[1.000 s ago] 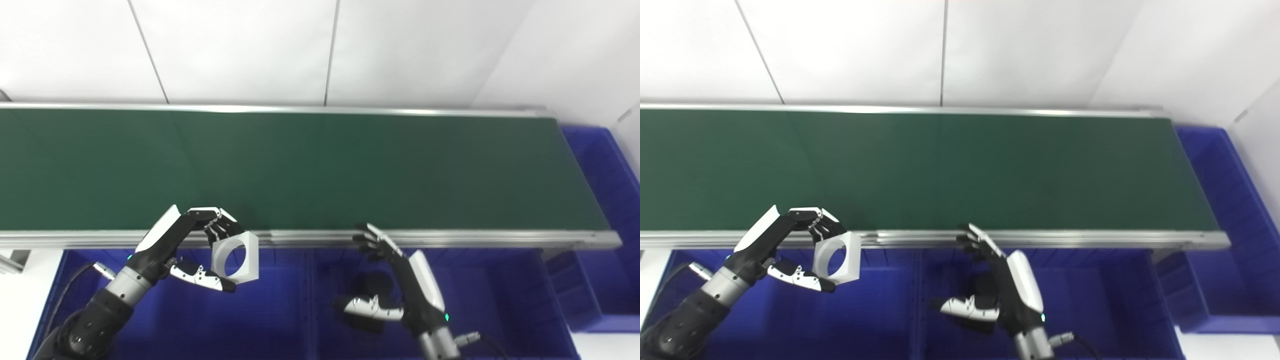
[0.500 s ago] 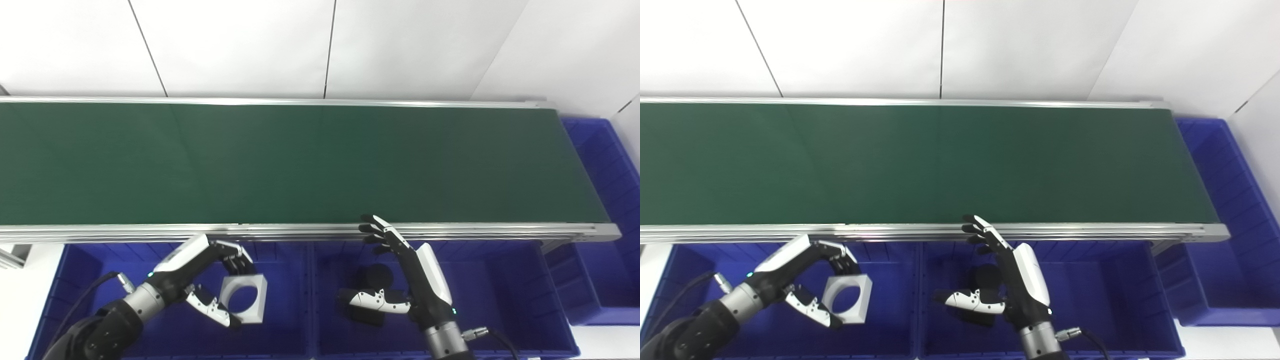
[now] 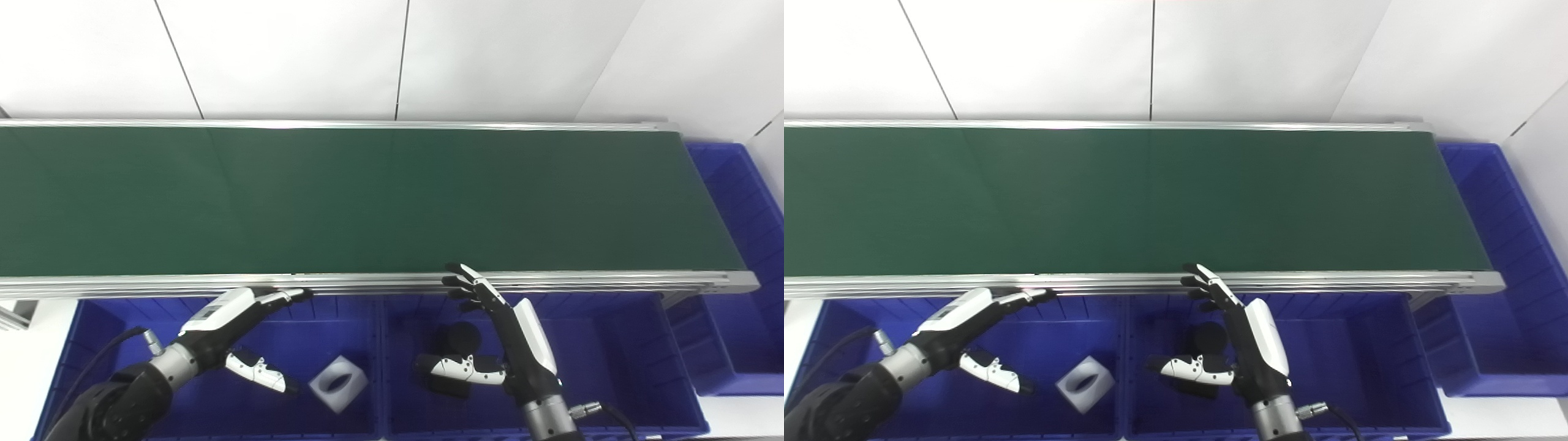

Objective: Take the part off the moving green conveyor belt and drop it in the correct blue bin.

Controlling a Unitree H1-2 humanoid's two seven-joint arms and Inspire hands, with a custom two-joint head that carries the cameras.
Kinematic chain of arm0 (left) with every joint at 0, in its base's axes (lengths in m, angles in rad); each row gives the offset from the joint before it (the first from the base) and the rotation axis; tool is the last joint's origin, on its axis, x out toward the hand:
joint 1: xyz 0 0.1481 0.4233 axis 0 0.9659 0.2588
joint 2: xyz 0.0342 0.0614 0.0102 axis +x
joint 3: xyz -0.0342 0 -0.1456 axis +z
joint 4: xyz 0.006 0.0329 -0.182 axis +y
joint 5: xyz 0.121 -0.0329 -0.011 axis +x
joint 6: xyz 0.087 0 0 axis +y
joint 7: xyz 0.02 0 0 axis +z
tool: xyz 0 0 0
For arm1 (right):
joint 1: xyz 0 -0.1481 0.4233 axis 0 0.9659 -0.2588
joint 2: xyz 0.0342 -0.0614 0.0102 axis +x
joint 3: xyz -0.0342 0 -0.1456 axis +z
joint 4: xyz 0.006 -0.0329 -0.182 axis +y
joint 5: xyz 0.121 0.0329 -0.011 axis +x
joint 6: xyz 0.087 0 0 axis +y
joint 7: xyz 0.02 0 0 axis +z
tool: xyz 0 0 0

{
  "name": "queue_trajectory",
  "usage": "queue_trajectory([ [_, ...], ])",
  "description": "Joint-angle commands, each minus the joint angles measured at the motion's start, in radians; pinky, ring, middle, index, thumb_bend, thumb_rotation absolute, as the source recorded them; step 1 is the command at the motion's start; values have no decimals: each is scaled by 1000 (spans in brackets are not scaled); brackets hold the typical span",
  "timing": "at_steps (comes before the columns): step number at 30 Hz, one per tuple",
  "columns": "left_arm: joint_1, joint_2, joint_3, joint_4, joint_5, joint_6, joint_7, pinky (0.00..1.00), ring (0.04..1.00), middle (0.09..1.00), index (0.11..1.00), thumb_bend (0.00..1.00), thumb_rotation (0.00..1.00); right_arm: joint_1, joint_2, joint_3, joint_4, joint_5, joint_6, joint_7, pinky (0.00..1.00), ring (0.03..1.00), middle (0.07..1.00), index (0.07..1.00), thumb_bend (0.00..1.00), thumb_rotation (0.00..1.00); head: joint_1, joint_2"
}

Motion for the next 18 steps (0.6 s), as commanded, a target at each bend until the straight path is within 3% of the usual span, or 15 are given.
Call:
queue_trajectory([
  [1, -2, -7, 24, -12, -115, -39, -4, 799, 907, 921, 902, 1000, 483, 4, 6, 2, -34, 8, 3, 1, 669, 743, 798, 863, 813, 373, -2, -1],
  [10, 36, -39, 70, 1, -457, -171, -66, 806, 841, 845, 843, 1000, 300, 8, 7, 8, -41, -3, 8, 1, 668, 742, 797, 860, 814, 382, -17, 0],
  [18, 81, -53, 91, -12, -593, -124, -91, 779, 818, 852, 849, 1000, 237, 11, 9, 13, -48, -5, 24, 11, 659, 733, 794, 857, 819, 382, -20, -3],
])
